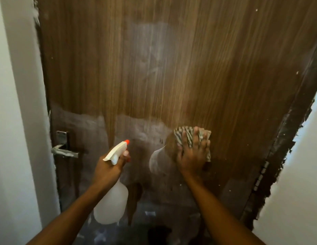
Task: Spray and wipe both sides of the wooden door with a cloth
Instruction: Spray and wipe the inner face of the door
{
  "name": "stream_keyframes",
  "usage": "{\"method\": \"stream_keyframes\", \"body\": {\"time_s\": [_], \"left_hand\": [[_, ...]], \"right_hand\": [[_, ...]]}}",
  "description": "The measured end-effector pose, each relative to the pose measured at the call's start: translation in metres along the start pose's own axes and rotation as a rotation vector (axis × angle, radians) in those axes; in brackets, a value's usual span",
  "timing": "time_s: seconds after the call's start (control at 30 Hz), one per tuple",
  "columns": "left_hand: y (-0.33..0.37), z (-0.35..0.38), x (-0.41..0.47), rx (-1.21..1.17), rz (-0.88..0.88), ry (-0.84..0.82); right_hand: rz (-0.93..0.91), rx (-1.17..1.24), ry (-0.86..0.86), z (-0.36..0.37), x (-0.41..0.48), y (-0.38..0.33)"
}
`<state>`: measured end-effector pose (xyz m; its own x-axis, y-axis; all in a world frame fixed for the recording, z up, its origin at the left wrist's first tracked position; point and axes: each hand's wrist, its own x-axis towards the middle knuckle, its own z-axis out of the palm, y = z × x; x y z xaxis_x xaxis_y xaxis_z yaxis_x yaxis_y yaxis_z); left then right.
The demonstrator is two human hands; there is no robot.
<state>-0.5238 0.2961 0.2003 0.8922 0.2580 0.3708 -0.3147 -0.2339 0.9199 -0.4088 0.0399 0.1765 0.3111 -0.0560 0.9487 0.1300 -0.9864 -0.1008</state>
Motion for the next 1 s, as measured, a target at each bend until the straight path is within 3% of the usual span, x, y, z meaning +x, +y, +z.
{"method": "stream_keyframes", "body": {"time_s": [0.07, 0.13, 0.2, 0.27, 0.4, 0.5, 0.57, 0.63, 0.7, 0.77, 0.87, 1.0], "left_hand": [[-0.001, -0.014, 0.005, -0.002, -0.026, 0.006], [-0.002, -0.026, 0.011, -0.017, -0.032, 0.006], [-0.004, -0.037, 0.017, -0.024, -0.040, 0.016], [-0.007, -0.045, 0.023, 0.004, -0.053, 0.027], [-0.011, -0.070, 0.034, -0.003, -0.039, -0.006], [-0.015, -0.085, 0.042, -0.014, -0.030, -0.030], [-0.018, -0.092, 0.048, -0.003, -0.048, -0.033], [-0.021, -0.102, 0.056, -0.006, -0.059, -0.038], [-0.023, -0.112, 0.061, -0.018, -0.063, -0.040], [-0.029, -0.119, 0.068, -0.028, -0.085, -0.029], [-0.037, -0.126, 0.075, -0.037, -0.105, -0.031], [-0.043, -0.139, 0.086, -0.087, -0.196, 0.013]], "right_hand": [[-0.043, -0.006, 0.002, 0.008, 0.016, -0.047], [-0.266, -0.025, -0.036, 0.023, 0.012, -0.076], [-0.496, -0.012, -0.097, 0.034, -0.012, -0.074], [-0.584, -0.006, -0.152, 0.031, -0.036, -0.051], [-0.336, -0.044, -0.135, 0.017, -0.031, -0.035], [-0.072, -0.030, -0.026, 0.023, 0.013, -0.098], [-0.159, -0.027, -0.005, 0.037, 0.030, -0.146], [-0.402, 0.011, -0.020, 0.054, 0.024, -0.172], [-0.583, 0.029, -0.069, 0.062, -0.002, -0.168], [-0.630, -0.003, -0.093, 0.060, -0.023, -0.147], [-0.472, -0.043, -0.073, 0.053, -0.022, -0.125], [-0.184, -0.004, 0.023, 0.053, 0.027, -0.190]]}}
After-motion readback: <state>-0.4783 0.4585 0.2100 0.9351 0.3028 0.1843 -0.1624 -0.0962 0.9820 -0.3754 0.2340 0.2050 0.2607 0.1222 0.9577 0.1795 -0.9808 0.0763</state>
